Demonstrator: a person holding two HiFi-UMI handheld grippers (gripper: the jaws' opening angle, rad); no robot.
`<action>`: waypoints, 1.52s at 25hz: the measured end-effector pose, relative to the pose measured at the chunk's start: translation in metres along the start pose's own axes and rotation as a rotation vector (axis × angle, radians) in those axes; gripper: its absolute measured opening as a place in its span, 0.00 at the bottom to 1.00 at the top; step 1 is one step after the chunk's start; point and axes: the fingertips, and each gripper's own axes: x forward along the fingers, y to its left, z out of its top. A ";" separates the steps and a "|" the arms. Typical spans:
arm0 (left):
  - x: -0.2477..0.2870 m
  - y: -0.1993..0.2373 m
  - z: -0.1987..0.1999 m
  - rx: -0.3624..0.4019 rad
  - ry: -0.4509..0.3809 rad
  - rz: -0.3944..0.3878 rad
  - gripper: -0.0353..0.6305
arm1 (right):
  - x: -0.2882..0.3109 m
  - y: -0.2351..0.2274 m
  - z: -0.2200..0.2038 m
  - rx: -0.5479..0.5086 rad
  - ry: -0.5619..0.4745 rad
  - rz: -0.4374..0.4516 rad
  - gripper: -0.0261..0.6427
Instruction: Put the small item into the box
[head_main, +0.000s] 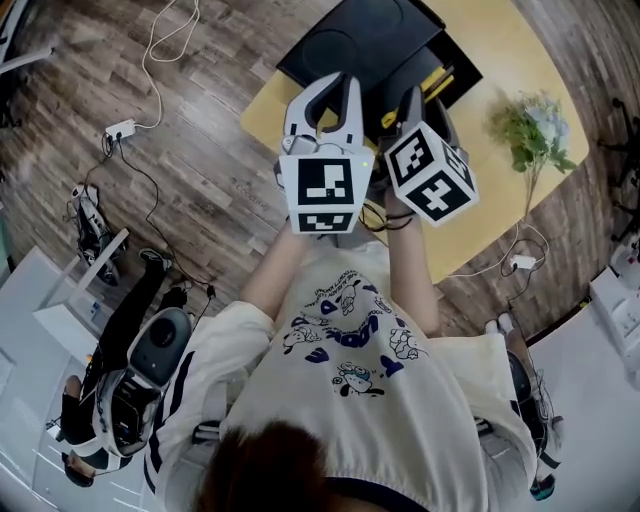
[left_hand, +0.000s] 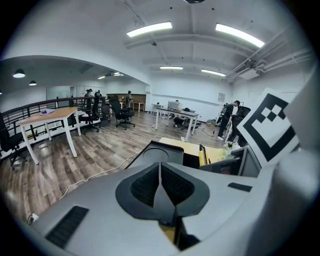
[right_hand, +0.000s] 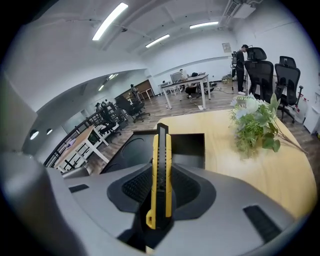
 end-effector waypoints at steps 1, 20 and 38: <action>0.002 0.001 -0.001 0.000 0.004 -0.001 0.09 | 0.003 -0.001 -0.002 0.001 0.011 -0.009 0.22; 0.020 0.006 -0.009 -0.008 0.042 -0.012 0.09 | 0.036 -0.015 -0.027 0.085 0.203 -0.150 0.22; 0.025 0.005 -0.013 -0.017 0.058 0.002 0.09 | 0.044 -0.023 -0.037 0.015 0.315 -0.263 0.22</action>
